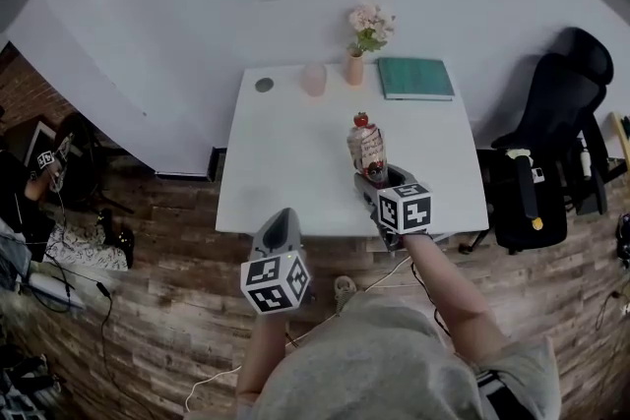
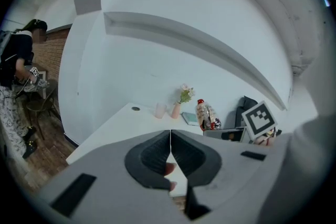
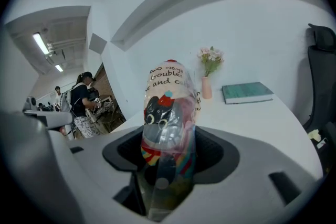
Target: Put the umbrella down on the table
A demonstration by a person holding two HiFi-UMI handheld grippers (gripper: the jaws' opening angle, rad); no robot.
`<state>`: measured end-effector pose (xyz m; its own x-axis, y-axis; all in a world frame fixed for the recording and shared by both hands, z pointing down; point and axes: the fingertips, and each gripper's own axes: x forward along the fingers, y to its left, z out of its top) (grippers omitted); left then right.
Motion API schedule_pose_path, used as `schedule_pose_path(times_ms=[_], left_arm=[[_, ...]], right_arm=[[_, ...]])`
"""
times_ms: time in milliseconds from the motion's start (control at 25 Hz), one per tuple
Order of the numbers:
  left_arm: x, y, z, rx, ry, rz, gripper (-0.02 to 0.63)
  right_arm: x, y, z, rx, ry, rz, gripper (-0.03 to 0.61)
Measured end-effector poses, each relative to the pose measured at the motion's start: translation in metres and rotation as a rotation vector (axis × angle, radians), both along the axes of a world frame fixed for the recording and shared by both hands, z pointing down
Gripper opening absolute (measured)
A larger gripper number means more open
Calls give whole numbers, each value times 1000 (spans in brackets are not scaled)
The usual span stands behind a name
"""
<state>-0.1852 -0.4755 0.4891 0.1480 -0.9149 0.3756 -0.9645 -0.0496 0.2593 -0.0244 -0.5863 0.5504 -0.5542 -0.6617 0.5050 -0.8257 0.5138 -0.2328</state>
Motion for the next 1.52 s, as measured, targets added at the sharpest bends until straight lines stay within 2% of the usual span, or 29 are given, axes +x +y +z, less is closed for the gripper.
schedule_pose_path(times_ms=[320,680,1080,1280,1520], left_arm=[[1,-33,12,-25,2,-4,8],[3,-57,26,-60,7,-2,9],[-3,-57,31,-69,11,-23,8],[-10,-56,32,-75,11,-41,8],[-11,-54,33,-76,6,-47,8]], right_arm=[[-1,-51,47,-116,64,-7,268],[-2,-82,98,-258,136,1,268],[0,-97,136,-342,252,-9,268],[0,-102,148,-396,246,11,270],[0,-103,149,-404,227,3,273]])
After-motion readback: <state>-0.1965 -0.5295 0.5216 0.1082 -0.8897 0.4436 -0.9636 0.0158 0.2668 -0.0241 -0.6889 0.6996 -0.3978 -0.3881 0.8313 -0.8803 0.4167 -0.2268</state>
